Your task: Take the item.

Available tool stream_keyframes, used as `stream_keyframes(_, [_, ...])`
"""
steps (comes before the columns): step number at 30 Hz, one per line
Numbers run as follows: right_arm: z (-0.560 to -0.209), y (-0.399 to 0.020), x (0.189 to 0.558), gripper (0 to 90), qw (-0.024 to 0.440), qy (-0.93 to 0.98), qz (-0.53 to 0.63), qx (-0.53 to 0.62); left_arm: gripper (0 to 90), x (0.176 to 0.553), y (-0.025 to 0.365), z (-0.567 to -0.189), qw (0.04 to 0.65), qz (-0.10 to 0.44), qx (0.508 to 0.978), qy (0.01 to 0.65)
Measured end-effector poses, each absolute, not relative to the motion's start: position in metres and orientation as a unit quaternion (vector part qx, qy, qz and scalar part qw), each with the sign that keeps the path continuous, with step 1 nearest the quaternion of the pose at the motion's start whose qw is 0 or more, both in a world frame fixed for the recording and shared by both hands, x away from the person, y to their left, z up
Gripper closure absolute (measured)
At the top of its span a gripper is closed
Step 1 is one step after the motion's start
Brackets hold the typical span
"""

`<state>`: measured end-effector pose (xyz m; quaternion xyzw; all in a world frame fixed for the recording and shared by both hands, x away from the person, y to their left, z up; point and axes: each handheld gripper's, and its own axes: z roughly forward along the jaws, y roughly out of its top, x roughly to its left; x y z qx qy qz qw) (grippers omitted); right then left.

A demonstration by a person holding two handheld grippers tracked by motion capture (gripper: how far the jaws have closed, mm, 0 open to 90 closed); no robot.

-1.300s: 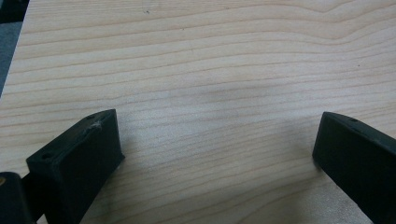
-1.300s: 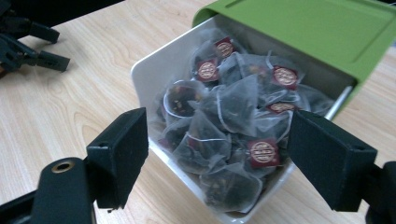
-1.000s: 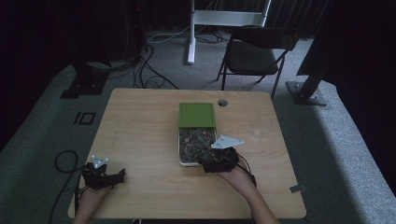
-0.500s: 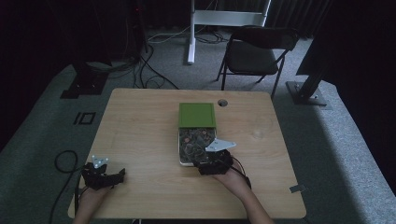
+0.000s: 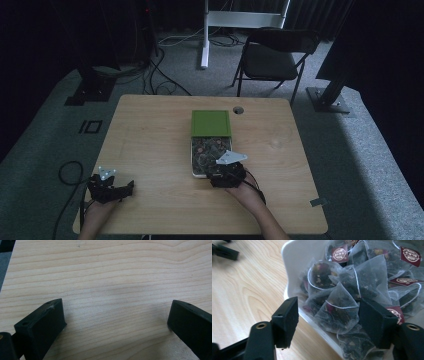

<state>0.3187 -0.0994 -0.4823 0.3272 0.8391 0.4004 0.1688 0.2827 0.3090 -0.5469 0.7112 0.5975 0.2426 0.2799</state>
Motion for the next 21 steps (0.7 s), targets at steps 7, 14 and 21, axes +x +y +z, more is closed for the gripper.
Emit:
stream_keyframes(7, [-0.4864,-0.0949,0.3170,45.7,0.205,0.844,0.375,0.326,1.7,0.2827,0.3090,-0.5469,0.280,0.242,0.711,0.597])
stream_keyframes(14, [-0.4870,-0.0932,0.3175,62.2,0.226,0.844,0.357,0.329,1.7,0.2827,0.3090,-0.5469,0.280,0.242,0.711,0.597])
stream_keyframes(21, [-0.4858,-0.0931,0.3178,76.7,0.235,0.848,0.342,0.330,1.7,0.2827,0.3090,-0.5469,0.280,0.242,0.711,0.597])
